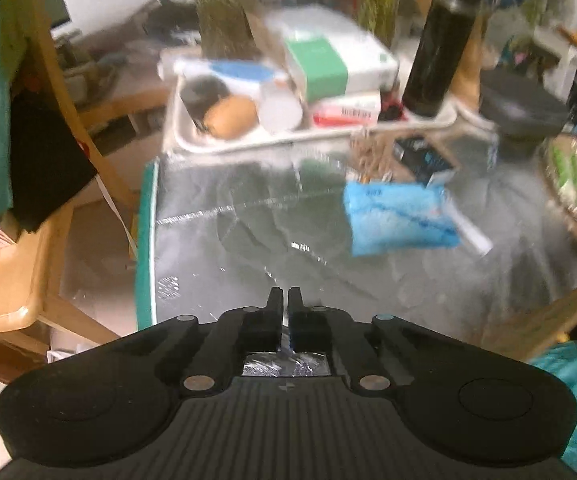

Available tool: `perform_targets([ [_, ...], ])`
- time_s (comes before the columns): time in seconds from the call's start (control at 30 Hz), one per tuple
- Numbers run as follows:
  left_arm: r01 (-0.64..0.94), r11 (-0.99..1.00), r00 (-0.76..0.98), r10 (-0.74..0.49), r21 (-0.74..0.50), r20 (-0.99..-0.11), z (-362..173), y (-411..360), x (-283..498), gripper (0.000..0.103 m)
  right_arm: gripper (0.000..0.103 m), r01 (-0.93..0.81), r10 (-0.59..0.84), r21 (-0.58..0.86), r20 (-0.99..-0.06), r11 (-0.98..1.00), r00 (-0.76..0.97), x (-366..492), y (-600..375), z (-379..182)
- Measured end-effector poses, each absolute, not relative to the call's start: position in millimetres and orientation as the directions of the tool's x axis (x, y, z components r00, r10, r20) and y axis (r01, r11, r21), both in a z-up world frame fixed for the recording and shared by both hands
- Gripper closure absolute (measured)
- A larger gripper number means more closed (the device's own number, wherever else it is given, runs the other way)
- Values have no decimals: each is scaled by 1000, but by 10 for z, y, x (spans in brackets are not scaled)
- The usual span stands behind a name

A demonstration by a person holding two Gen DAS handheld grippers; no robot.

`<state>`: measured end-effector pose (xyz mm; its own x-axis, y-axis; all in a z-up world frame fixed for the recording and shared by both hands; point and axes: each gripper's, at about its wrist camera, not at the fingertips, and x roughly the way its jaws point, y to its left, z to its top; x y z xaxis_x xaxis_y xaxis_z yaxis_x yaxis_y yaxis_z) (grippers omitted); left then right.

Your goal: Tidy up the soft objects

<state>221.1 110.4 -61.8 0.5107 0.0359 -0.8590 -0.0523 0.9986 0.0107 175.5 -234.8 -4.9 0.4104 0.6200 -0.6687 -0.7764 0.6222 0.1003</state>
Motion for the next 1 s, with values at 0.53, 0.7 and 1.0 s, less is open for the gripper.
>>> perform_targets([
  [0.53,-52,999,541,36,10,-840,-440,1097,1889,91,22,-781,622,104,-672,616,401,1564,-2288,5],
  [0.7,-84,996,555,38,-10,-831,-556,1206,1963,17,0,-771,641,144,-659,620,393,1623,-2219,-17],
  [1.0,-155,982,387,-42,-110,-921,-1173,1384,2440,17,0,-762,647,131,-629,634,430,1558,-2289,121],
])
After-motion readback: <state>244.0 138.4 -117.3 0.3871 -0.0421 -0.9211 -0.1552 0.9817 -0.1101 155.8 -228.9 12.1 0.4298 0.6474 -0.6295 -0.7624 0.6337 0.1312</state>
